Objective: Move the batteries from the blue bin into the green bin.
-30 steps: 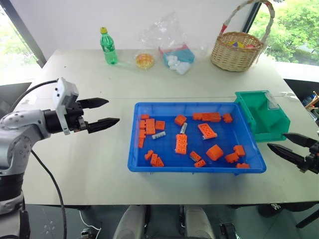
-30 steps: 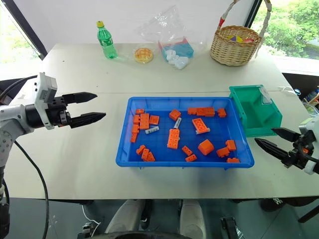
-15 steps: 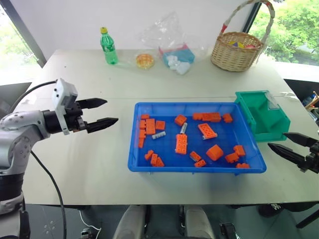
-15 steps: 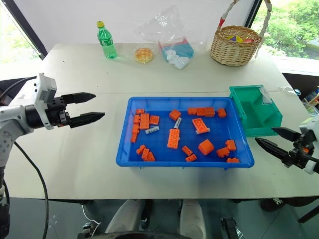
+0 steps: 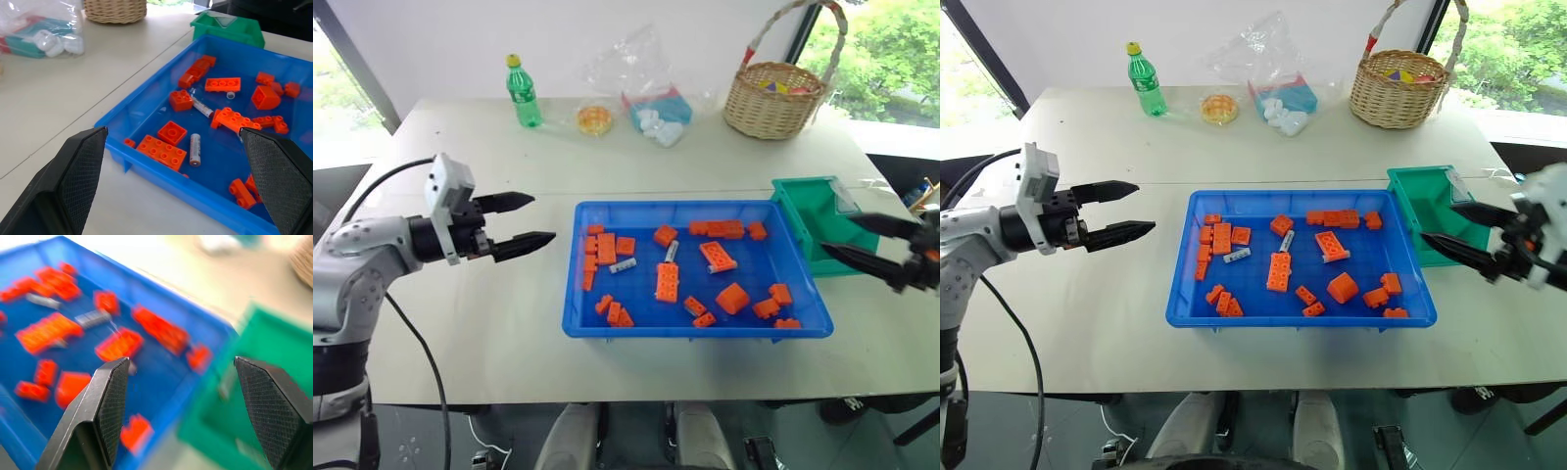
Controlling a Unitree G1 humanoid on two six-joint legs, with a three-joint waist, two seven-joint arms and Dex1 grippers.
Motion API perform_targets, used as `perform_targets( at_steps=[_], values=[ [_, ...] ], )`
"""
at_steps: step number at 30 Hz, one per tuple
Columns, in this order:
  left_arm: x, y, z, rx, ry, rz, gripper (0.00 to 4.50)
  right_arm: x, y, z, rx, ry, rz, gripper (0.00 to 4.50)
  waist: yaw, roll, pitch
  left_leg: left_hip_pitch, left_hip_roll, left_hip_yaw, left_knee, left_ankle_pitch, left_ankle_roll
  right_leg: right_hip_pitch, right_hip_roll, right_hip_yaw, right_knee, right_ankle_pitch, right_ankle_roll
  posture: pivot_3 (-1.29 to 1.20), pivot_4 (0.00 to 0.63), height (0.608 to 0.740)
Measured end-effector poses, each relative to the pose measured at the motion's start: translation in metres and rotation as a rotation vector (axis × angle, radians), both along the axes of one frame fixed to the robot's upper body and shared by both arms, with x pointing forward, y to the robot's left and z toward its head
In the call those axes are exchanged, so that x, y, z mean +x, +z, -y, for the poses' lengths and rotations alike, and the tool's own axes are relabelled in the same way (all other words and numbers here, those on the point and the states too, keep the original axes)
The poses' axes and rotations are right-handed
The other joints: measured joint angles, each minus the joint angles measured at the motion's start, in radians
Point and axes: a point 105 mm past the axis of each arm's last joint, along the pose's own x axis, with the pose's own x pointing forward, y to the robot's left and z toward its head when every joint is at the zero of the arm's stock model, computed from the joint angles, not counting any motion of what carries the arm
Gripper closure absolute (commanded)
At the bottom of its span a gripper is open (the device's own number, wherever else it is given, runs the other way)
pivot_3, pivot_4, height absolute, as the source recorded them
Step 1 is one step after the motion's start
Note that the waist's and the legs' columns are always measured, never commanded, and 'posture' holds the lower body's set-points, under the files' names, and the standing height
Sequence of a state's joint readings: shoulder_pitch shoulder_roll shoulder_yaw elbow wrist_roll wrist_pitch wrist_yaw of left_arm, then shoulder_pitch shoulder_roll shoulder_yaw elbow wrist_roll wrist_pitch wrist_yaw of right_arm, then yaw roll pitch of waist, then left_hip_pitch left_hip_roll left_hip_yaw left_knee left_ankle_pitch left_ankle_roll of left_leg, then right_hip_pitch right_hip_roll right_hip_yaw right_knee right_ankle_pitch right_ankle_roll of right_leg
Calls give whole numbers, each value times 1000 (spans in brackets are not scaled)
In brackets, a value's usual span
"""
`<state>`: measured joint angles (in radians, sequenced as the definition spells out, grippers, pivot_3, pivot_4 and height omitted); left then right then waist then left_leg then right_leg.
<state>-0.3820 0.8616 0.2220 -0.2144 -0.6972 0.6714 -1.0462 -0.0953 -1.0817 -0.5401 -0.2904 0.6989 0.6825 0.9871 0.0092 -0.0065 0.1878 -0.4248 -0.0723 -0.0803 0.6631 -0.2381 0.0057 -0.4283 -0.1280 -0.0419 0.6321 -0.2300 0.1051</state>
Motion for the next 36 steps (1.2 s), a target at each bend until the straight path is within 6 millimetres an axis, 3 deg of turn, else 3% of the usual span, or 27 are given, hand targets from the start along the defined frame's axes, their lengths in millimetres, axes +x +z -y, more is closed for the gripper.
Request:
perform_targets(
  at_steps=[2, 5, 9, 12, 17, 21, 27, 36],
  values=[
    [-6, 0, 3, 14, -40, -8, 0, 9, 7, -25, 2, 105, 14, 1008, 0, 0, 0, 0, 0, 0, 0, 0, 0, 0, 0, 0, 0, 0, 0, 0, 150, 693],
    [-15, 2, 7, 52, -98, -15, 0, 23, 12, -79, -1, 314, 23, 1008, -5, 0, 1, -1, 0, 0, 0, 0, 0, -1, 0, 0, 0, 0, 0, 0, 150, 693],
    [-20, 5, 9, 93, -140, -7, 0, 38, -9, -141, -56, 535, -45, 1008, -5, -1, 1, -1, -1, -1, 0, 0, 0, -2, 1, 0, 0, 1, 1, 0, 150, 693],
    [-22, 4, 8, 108, -145, -8, 0, 54, -32, -172, -115, 622, -88, 1008, -4, -2, 1, -2, -1, -1, 0, 0, -1, -2, 2, 0, 0, 2, 3, 0, 150, 693],
    [-27, 2, 8, 123, -140, -7, 0, 70, -82, -190, -205, 671, -190, 1008, 0, -2, 2, -2, -2, -1, 0, 1, -2, -3, 3, 0, 1, 3, 4, 0, 150, 693],
    [-30, 1, 7, 119, -128, -12, 0, 77, -104, -198, -279, 704, -218, 1008, -11, -2, 2, -2, -2, -1, 0, 2, -3, -4, 4, 1, 2, 3, 4, 0, 150, 693],
    [-40, 4, 11, 117, -150, -23, 0, 90, -112, -211, -339, 722, -216, 1008, -29, -2, 2, -1, -1, -1, -1, 3, -5, -5, 6, 2, 5, 3, 4, 0, 150, 693],
    [-39, 9, 11, 110, -134, -2, 0, 88, -116, -228, -347, 764, -217, 1008, -28, -2, 2, -1, -1, -1, -1, 4, -8, -11, 6, 3, 17, 3, 3, 0, 150, 693]
  ],
)
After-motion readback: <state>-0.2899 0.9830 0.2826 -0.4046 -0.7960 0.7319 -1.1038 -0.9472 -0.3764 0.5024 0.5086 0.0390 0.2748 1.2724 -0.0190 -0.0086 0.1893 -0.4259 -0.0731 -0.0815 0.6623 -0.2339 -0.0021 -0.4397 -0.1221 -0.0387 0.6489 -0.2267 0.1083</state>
